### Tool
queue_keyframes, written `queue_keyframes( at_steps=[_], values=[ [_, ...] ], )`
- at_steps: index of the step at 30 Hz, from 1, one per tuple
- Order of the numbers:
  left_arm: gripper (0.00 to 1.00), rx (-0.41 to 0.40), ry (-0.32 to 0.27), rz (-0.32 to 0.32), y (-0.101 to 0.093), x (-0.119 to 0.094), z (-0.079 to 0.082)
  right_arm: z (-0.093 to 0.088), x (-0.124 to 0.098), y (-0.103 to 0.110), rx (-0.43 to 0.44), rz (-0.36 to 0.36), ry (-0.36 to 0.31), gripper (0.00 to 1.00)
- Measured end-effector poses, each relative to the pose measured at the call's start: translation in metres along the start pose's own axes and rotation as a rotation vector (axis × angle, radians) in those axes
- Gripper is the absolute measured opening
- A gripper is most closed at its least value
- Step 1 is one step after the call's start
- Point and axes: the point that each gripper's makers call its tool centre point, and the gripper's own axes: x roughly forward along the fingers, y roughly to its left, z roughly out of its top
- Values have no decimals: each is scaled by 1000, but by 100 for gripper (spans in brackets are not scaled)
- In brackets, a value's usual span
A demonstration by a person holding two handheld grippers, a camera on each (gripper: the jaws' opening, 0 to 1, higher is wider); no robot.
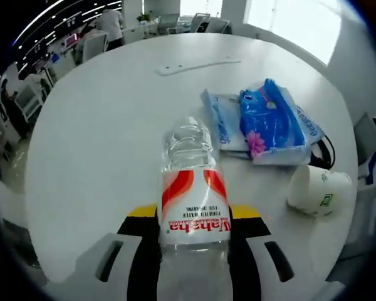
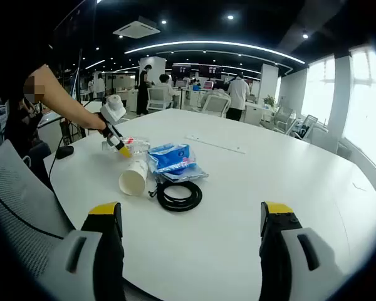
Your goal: Arrange the tabletop items into an orderly group along one side of the table until the central work area is clear of visible clutter.
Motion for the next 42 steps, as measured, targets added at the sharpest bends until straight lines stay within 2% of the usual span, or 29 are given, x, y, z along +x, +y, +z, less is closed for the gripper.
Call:
queue_keyframes(
  at_steps=[11,13,16,21,24,29,30,32,34,36,38,42],
  values=[
    [37,69,102,-45,-7,-25,-15,5,-1,3,-11,8,-22,91],
    [37,126,135,-59,-7,-32,-20,6,-1,5,-19,14,-29,91],
    [37,152,149,-66,-10,-37,-23,7,-1,7,-26,25,-32,90],
    [37,206,159,-69,-13,-48,-26,8,0,12,-45,47,-31,89],
    [37,267,163,-68,-17,-56,-29,8,1,18,-68,74,-27,88],
    [37,344,162,-67,-25,-68,-36,8,2,32,-121,127,-14,88],
    [37,350,160,-67,-26,-69,-37,8,2,36,-156,144,-8,87],
    [37,373,144,-82,-35,-76,-42,10,3,46,-204,175,-12,86],
    [37,422,141,-86,-41,-81,-45,12,4,53,-208,199,-11,86],
    [37,433,131,-102,-50,-88,-50,17,7,60,-216,224,-24,86],
    [37,499,114,-108,-58,-93,-52,25,12,71,-224,258,-38,86],
    [37,532,99,-129,-74,-102,-57,37,22,89,-270,314,-55,84]
  ],
)
